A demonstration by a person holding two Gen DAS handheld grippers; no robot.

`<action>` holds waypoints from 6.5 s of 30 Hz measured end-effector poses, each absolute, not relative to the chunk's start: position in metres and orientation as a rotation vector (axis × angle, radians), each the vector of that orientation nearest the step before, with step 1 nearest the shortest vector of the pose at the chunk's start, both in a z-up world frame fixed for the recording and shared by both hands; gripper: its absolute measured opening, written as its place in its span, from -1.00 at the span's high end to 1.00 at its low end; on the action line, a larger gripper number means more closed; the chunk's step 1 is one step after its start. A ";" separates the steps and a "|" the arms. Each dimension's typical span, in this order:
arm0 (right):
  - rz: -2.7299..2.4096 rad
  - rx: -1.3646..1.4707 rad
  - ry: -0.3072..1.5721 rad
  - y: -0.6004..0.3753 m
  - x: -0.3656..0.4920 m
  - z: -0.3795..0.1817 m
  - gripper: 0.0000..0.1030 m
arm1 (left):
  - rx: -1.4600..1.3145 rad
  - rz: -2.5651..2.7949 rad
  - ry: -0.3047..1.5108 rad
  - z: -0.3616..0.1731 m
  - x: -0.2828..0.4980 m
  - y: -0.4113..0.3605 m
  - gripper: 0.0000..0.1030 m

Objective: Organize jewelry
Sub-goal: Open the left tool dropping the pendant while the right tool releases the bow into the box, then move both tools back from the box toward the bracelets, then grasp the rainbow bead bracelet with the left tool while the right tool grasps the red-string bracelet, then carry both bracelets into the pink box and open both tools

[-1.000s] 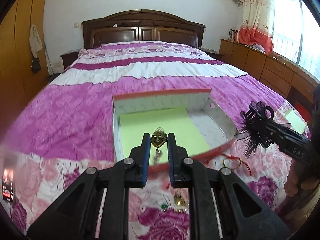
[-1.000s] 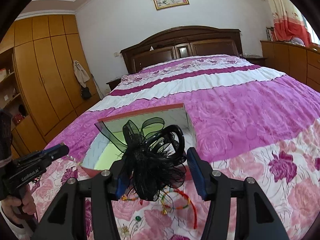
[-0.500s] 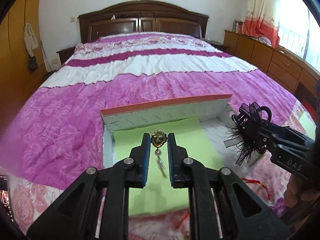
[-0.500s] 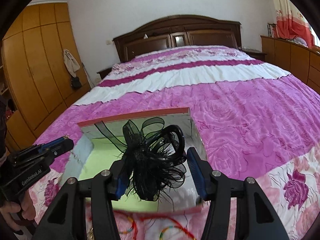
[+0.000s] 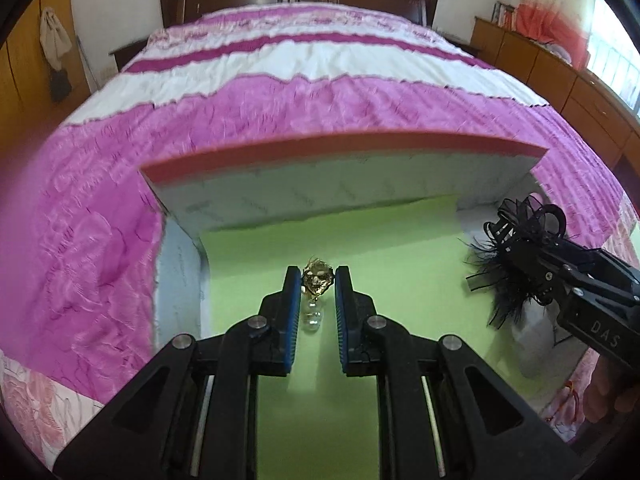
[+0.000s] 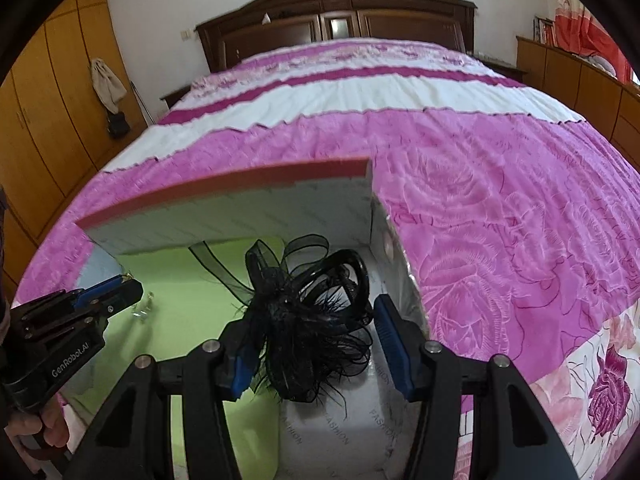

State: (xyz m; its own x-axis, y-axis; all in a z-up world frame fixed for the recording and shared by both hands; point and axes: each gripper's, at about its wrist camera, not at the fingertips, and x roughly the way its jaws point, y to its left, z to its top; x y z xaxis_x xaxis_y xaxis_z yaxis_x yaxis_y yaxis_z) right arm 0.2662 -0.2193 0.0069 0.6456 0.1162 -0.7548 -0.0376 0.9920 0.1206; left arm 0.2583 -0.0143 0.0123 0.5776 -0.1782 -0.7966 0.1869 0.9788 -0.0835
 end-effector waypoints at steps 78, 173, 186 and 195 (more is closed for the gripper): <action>0.074 0.129 0.826 -0.255 0.114 -0.001 -0.35 | 0.018 -0.345 0.986 0.015 0.126 -0.039 0.18; 0.157 0.015 0.356 -0.213 0.045 0.067 0.87 | 0.038 -0.265 0.555 0.091 0.084 -0.024 1.00; 0.145 -0.001 0.299 -0.211 0.078 0.081 0.87 | 0.042 -0.223 0.491 0.099 0.108 -0.015 1.00; 0.126 -0.002 0.301 -0.212 0.112 0.079 0.87 | 0.054 -0.210 0.499 0.090 0.140 -0.016 1.00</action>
State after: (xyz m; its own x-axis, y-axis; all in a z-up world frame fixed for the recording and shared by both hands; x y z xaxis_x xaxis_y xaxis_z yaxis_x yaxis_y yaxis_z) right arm 0.1118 -0.2124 0.0788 0.9472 0.1239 -0.2956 -0.1245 0.9921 0.0167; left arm 0.1399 -0.0156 0.0899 0.8569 -0.1868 -0.4805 0.2132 0.9770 0.0006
